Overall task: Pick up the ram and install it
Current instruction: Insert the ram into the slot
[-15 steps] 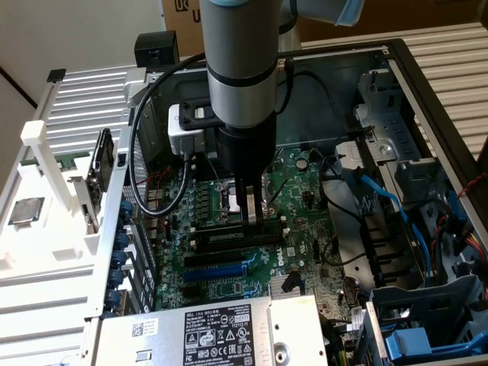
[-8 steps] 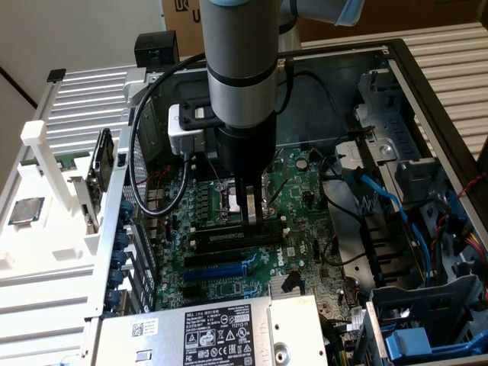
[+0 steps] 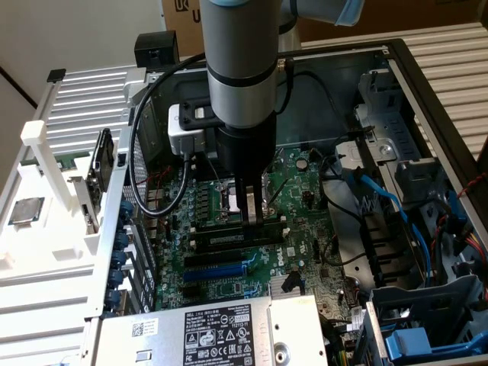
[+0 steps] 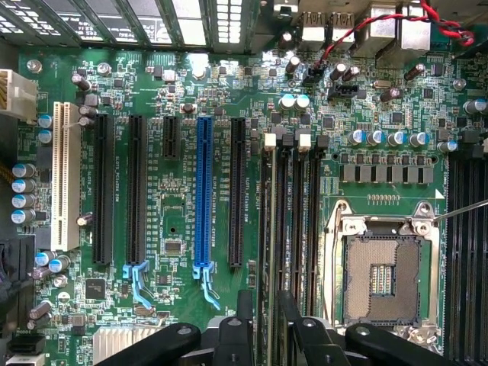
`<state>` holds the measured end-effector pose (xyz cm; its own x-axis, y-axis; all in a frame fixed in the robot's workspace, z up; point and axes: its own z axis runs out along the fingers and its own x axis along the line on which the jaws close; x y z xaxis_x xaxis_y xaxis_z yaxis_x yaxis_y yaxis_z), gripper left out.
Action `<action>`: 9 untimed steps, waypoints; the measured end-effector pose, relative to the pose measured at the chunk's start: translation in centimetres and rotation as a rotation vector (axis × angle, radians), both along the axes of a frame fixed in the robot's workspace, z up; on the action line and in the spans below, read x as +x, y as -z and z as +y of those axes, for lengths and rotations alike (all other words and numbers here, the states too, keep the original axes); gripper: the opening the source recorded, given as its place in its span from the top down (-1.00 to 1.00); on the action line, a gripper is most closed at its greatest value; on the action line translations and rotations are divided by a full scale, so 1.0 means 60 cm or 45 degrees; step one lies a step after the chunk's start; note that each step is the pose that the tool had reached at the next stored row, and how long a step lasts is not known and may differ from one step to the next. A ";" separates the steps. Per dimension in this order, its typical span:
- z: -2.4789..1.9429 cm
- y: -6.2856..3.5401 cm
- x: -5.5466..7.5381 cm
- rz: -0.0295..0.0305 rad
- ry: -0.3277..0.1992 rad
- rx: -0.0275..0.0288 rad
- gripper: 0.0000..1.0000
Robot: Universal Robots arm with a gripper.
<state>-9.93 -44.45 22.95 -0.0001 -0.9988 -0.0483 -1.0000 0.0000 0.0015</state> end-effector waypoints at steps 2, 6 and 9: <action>0.0000 0.000 0.000 0.0000 0.000 0.0000 0.46; 0.0000 0.000 0.000 0.0000 0.000 0.0000 0.46; 0.0000 0.000 0.000 -0.0001 0.000 0.0002 0.46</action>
<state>-9.93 -44.45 22.95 0.0000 -0.9988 -0.0485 -1.0000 0.0000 0.0014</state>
